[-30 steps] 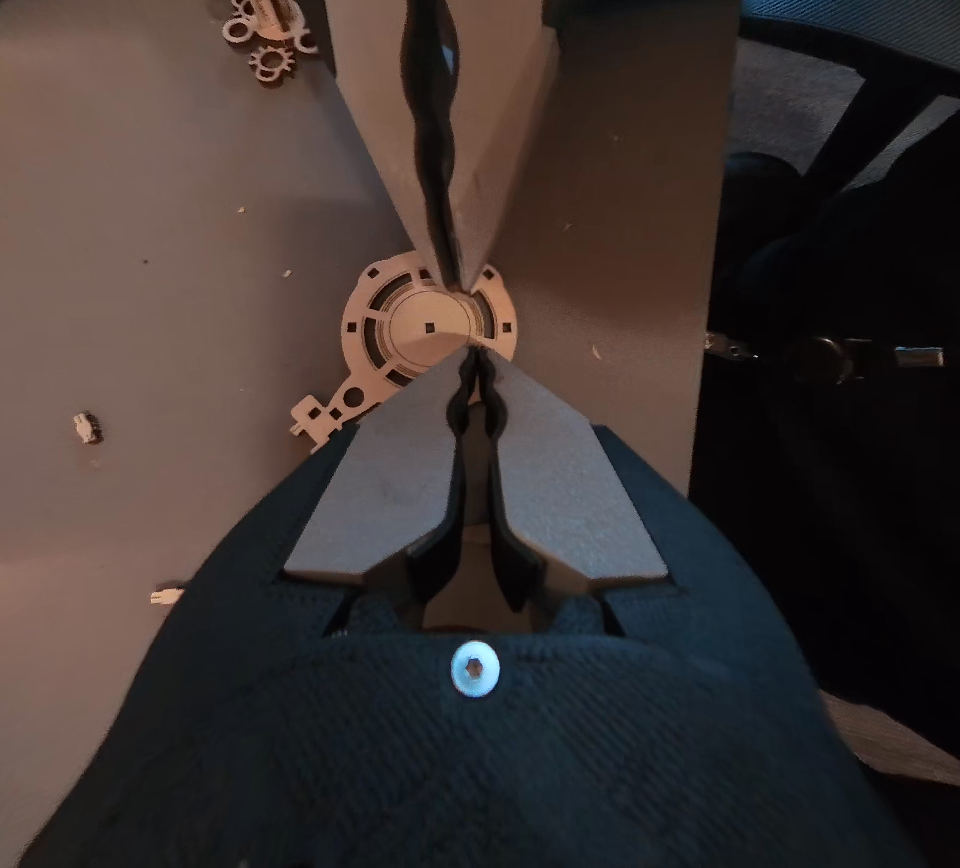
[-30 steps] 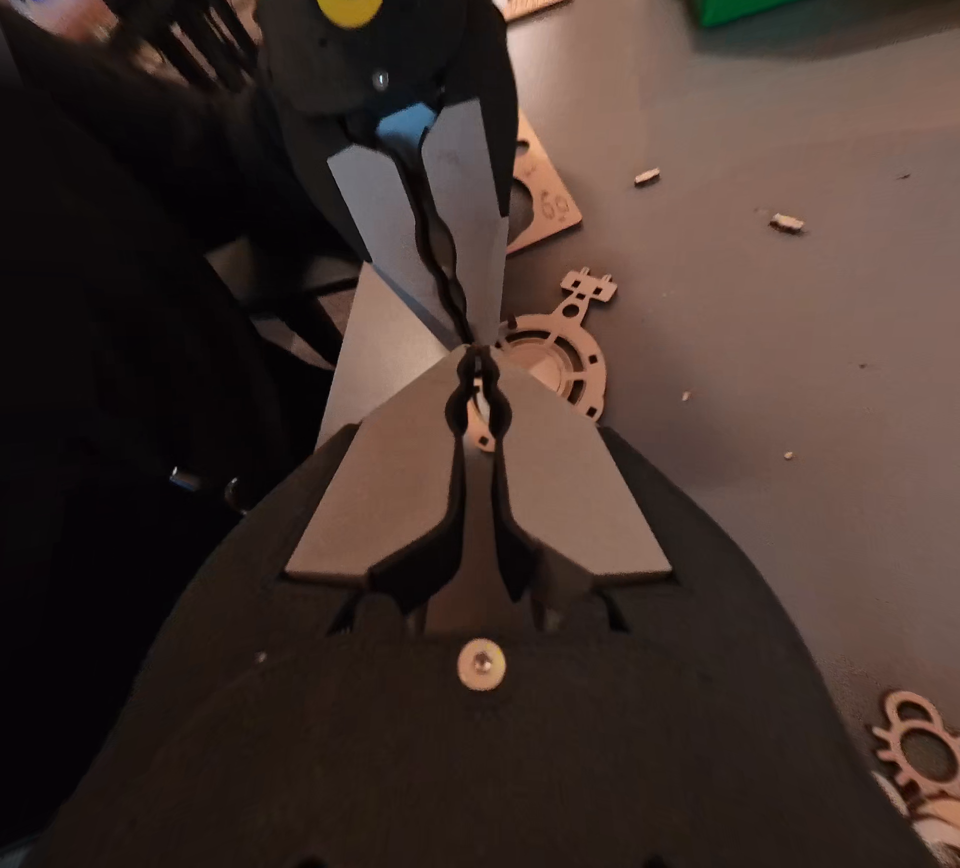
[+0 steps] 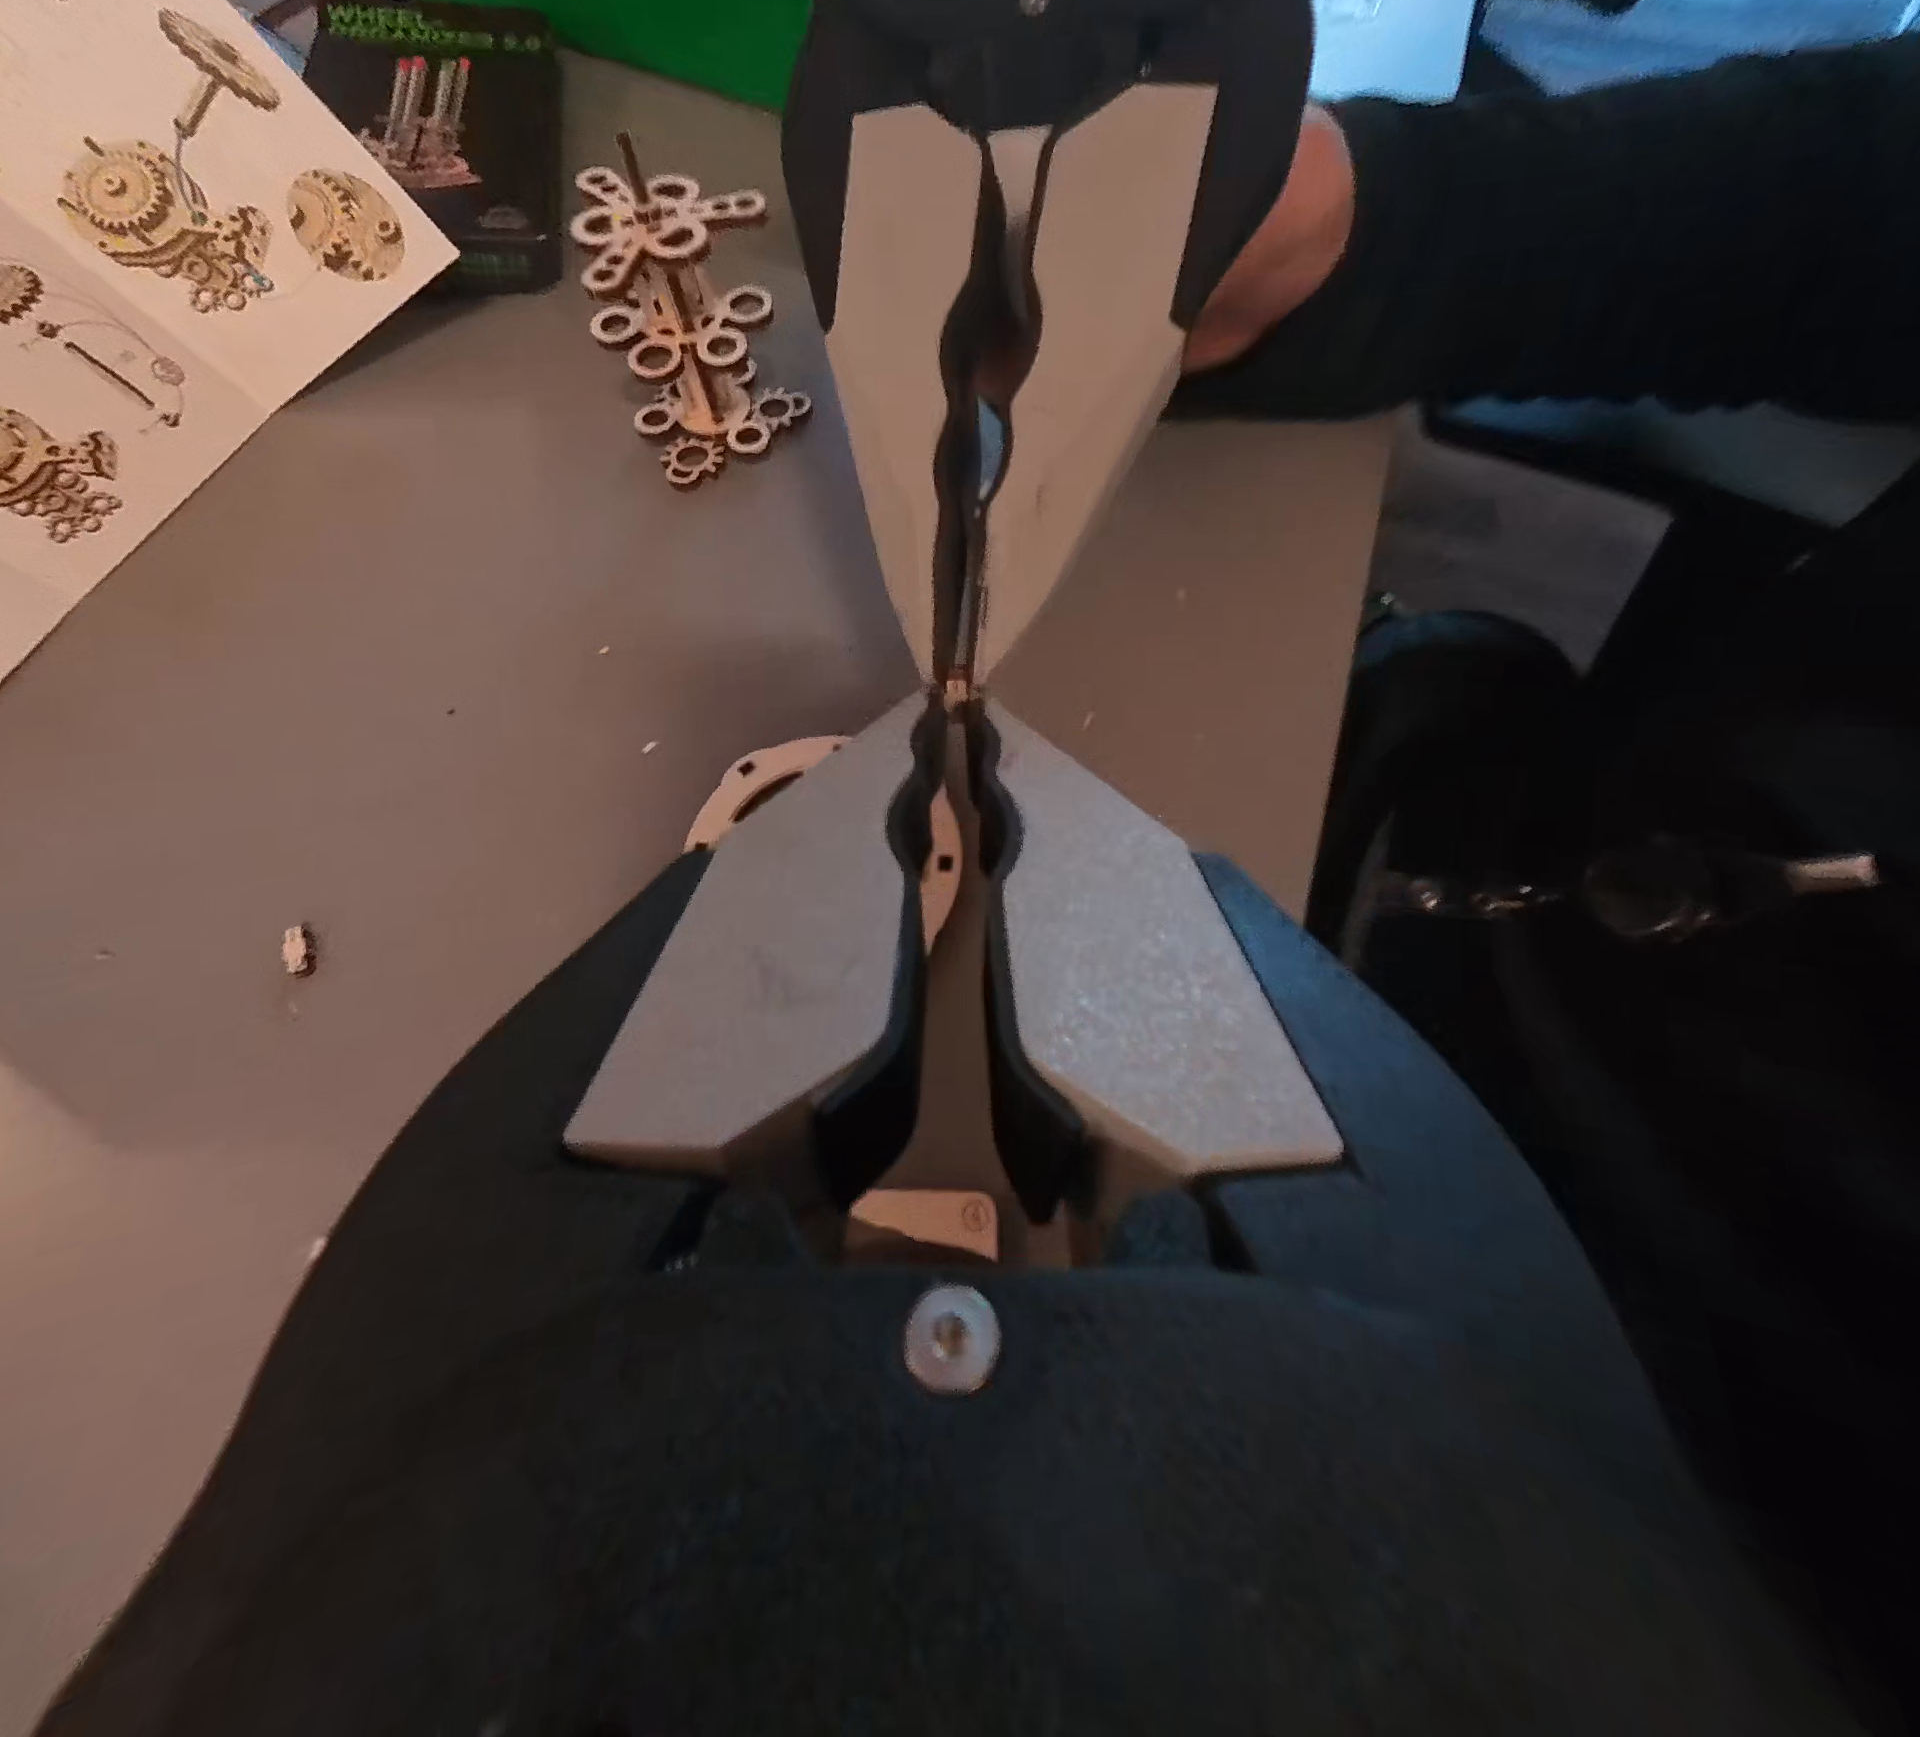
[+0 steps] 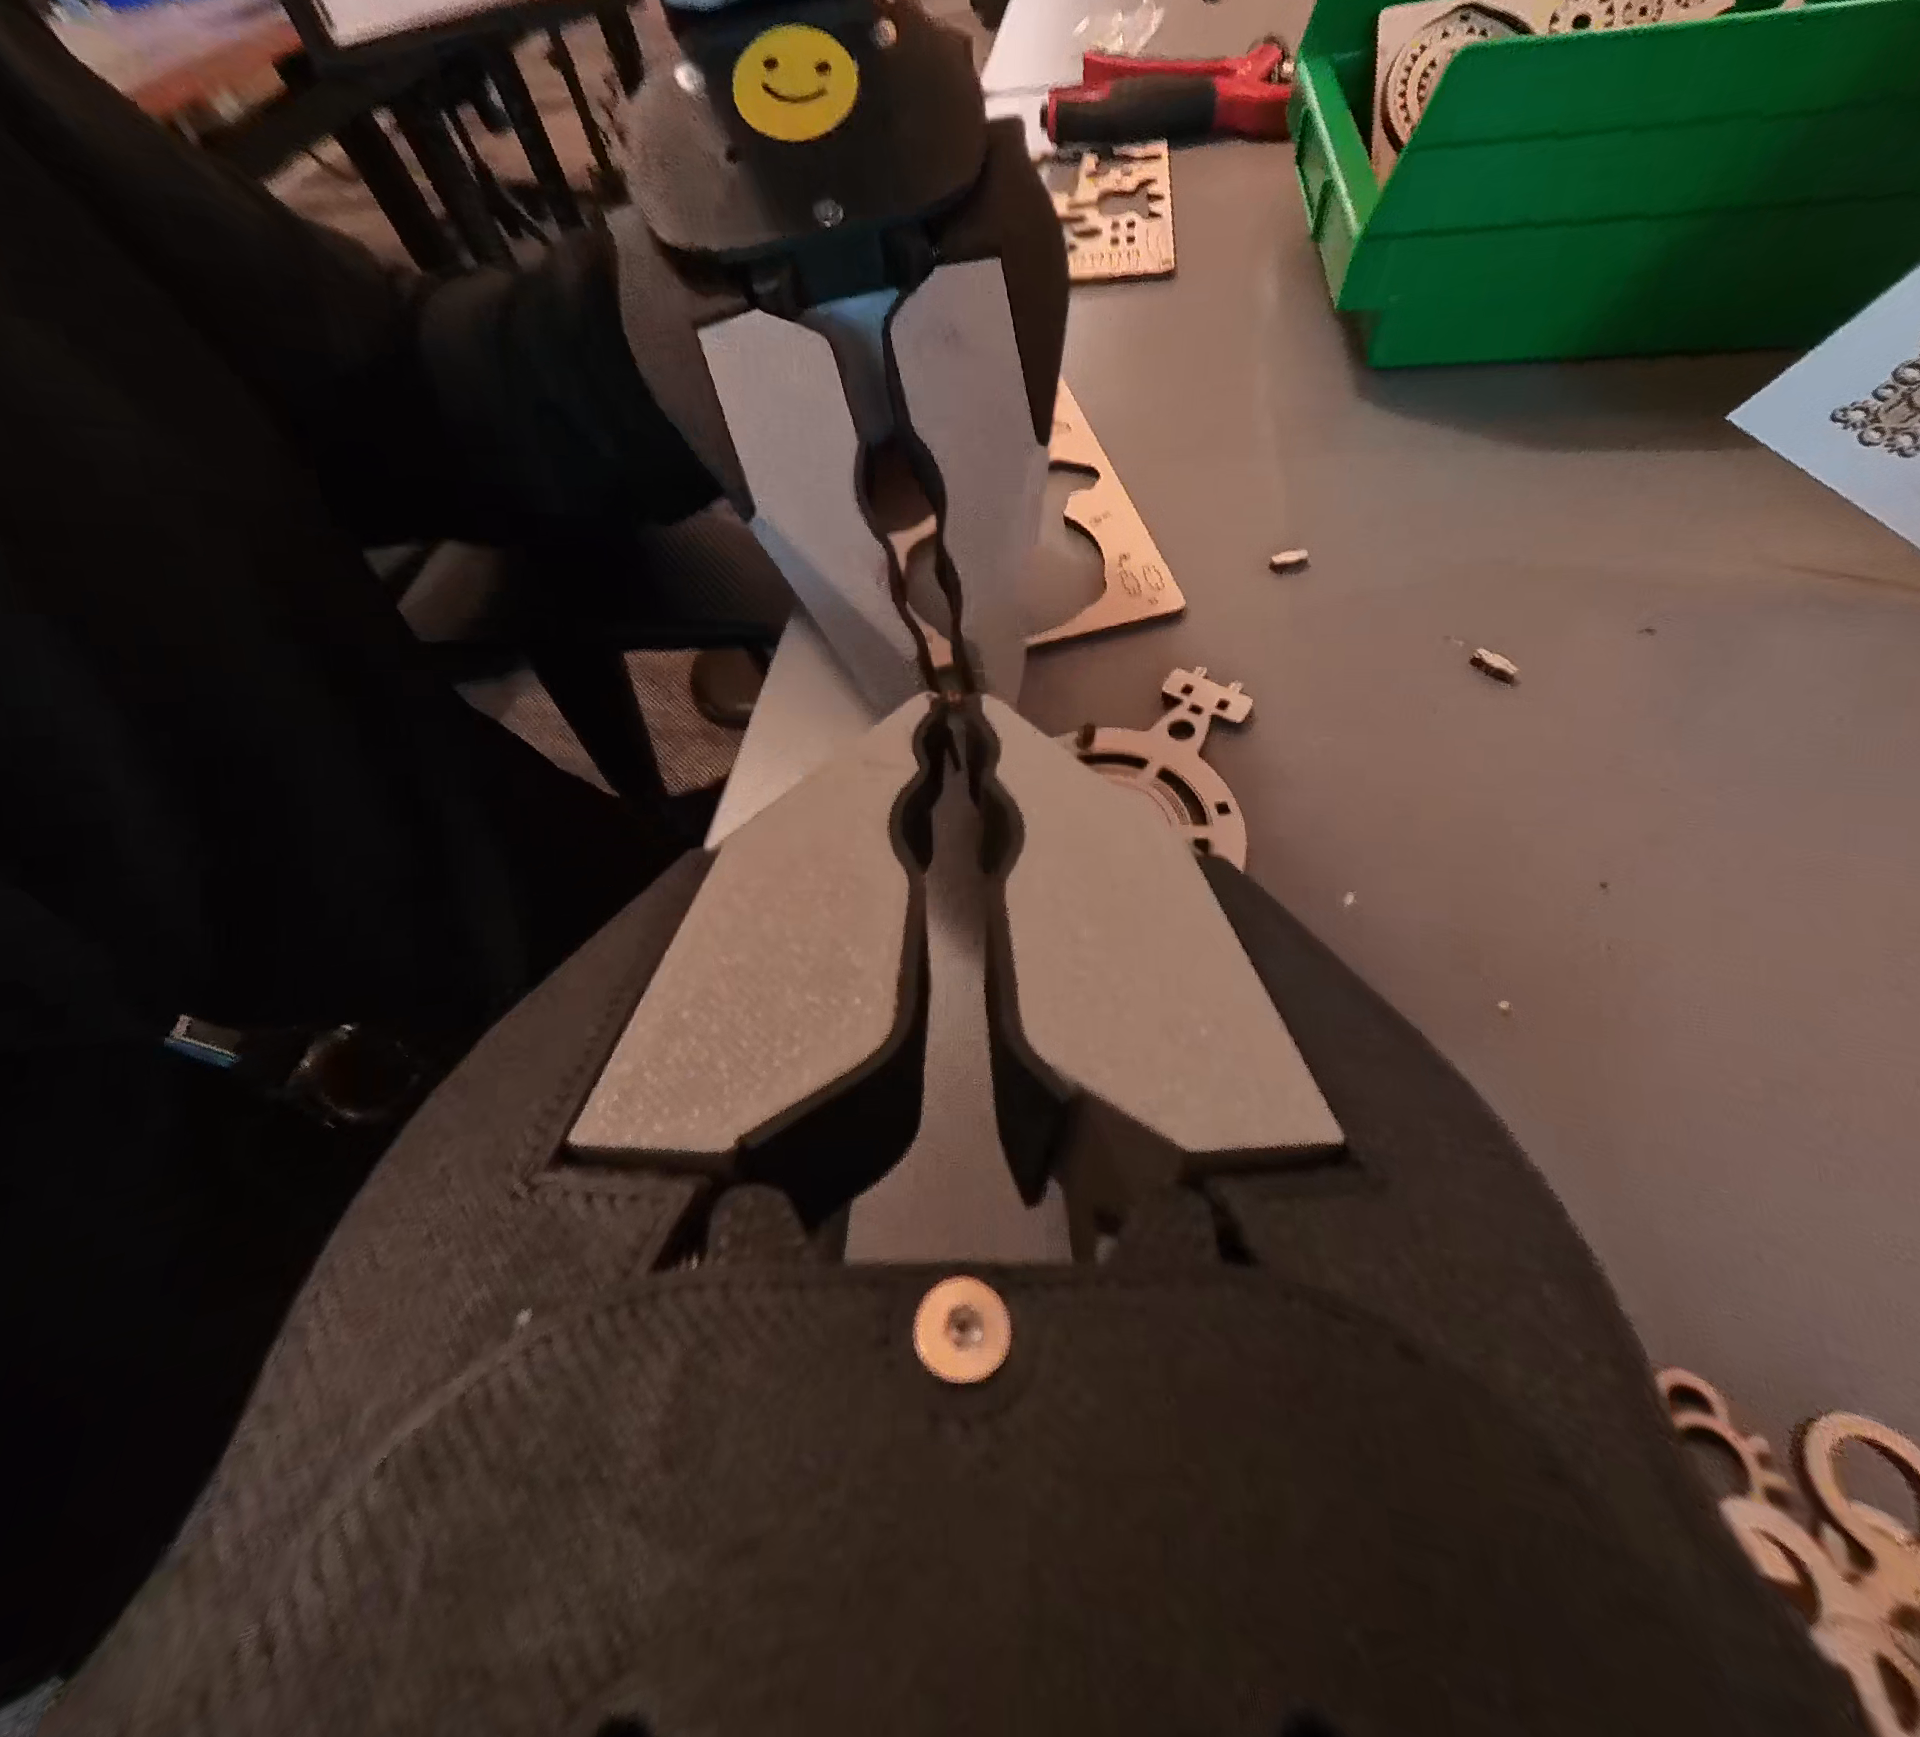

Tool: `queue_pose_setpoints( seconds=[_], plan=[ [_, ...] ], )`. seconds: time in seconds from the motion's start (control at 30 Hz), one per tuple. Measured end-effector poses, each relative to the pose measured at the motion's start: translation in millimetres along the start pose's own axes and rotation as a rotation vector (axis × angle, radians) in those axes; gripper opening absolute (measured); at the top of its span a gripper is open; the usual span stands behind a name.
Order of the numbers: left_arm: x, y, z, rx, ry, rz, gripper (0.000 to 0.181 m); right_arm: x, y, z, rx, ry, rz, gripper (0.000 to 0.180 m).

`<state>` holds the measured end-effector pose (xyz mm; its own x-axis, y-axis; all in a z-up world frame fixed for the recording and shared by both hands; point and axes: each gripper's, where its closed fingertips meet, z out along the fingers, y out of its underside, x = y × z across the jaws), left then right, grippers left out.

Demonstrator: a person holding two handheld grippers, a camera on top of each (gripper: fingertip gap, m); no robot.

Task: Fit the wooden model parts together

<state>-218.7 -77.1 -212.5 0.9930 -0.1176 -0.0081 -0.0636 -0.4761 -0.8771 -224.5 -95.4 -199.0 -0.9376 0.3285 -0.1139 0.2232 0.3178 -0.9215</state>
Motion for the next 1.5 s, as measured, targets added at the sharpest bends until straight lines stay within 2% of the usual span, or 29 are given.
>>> queue_pose_setpoints(
  seconds=[0.57, 0.8, 0.9, 1.07, 1.13, 1.2, 1.37, 1.5],
  plan=[
    [3.9, 40.9, 9.0, -0.312, -0.107, 0.266, 0.001, -4.5, 37.2, 16.8, -0.296, 0.183, -0.456, 0.0],
    [-1.0, 33.5, 6.0, -0.268, -0.138, 0.249, 0.0, 0.3, 31.6, 9.3, -0.262, 0.215, -0.452, 0.0],
    [-8.0, 39.2, -0.5, -0.28, -0.165, 0.243, 0.007, -0.7, 31.6, 5.8, -0.241, 0.189, -0.43, 0.0],
    [-11.8, 57.7, -6.4, -0.283, -0.162, 0.255, 0.006, 0.0, 39.0, 3.1, -0.248, 0.159, -0.401, 0.0],
    [-10.5, 64.6, -4.8, -0.272, -0.132, 0.249, 0.005, 2.8, 44.9, 5.5, -0.282, 0.148, -0.364, 0.0],
    [-9.4, 59.8, -6.1, -0.237, -0.097, 0.231, 0.011, 4.5, 48.9, 10.5, -0.311, 0.133, -0.349, 0.0],
    [-8.6, 47.1, -8.8, -0.149, 0.012, 0.214, 0.011, 4.3, 51.8, 21.2, -0.355, 0.074, -0.31, 0.0],
    [-10.0, 51.5, -5.6, -0.18, 0.071, 0.211, 0.005, 9.8, 50.1, 19.9, -0.361, 0.078, -0.276, 0.0]
  ],
)
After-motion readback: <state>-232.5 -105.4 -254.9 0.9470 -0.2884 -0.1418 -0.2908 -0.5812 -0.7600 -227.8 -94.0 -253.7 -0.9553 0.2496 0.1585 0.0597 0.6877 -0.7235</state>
